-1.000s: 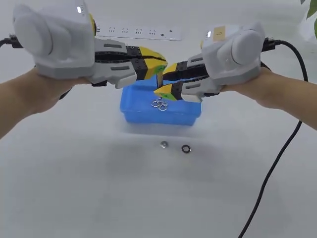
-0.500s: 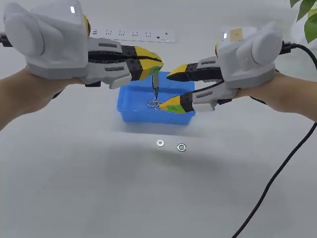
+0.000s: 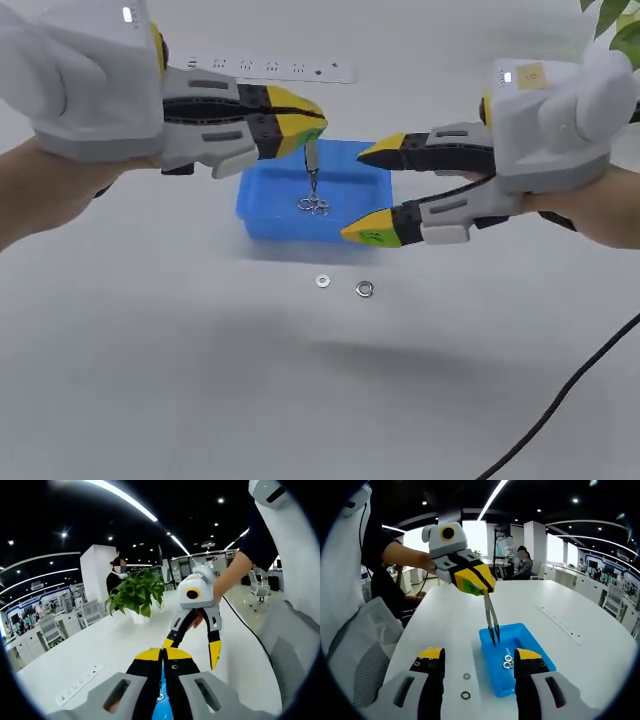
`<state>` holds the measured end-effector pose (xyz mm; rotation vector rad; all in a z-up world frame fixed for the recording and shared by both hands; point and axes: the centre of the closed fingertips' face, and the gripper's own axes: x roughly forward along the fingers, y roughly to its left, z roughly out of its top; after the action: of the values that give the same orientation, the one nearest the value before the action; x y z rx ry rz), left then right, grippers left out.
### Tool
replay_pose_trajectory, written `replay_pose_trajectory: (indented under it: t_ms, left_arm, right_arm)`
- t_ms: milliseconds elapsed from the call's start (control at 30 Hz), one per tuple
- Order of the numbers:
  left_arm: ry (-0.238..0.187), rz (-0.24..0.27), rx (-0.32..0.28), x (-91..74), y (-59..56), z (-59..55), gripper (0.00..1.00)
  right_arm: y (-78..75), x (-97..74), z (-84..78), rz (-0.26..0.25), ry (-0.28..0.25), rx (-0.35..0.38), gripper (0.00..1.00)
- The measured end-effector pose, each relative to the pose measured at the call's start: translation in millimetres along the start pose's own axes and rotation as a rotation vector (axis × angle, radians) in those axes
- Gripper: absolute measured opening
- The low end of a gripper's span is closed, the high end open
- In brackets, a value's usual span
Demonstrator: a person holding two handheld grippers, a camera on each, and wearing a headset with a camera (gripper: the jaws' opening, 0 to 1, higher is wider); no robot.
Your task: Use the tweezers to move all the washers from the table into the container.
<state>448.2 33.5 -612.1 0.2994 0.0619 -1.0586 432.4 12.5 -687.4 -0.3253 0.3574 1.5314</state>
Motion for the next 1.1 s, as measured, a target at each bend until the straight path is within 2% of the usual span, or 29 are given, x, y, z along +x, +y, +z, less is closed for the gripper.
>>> replay_pose_trajectory:
  t_ms: [100, 200, 367, 500, 600, 767, 933, 1100]
  left_arm:
    - [-0.005, -0.005, 0.015, -2.1, -5.6, 2.7, 0.04]
    - [0.0, 0.009, 0.029, -4.2, -8.0, -0.9, 0.04]
    - [-0.007, 0.024, 0.0, -8.4, -14.9, -7.0, 0.04]
    - [-0.007, -0.001, -0.008, -6.7, -30.7, -12.7, 0.04]
    - [0.003, -0.014, -0.013, -3.5, -40.6, -23.1, 0.04]
    - [0.017, -0.038, 0.013, 3.9, -56.7, -34.0, 0.04]
    - [0.015, -0.067, -0.005, 8.8, -68.2, -41.5, 0.04]
    - [0.012, -0.076, -0.009, 10.0, -73.2, -48.0, 0.04]
  right_arm:
    - [4.0, -6.5, -4.2, -0.006, -0.005, 0.017, 0.6]
    - [7.9, -12.5, -8.1, -0.012, -0.007, 0.032, 0.61]
    - [14.6, -22.3, -10.5, -0.024, -0.019, 0.053, 0.63]
    - [16.7, -28.4, -13.6, -0.036, -0.029, 0.073, 0.63]
    - [19.4, -31.3, -19.4, -0.037, -0.026, 0.089, 0.64]
    - [26.8, -34.1, -27.2, -0.029, -0.016, 0.111, 0.64]
    - [33.7, -32.4, -35.4, -0.021, -0.006, 0.123, 0.64]
    - [38.0, -29.1, -41.4, -0.015, -0.006, 0.137, 0.63]
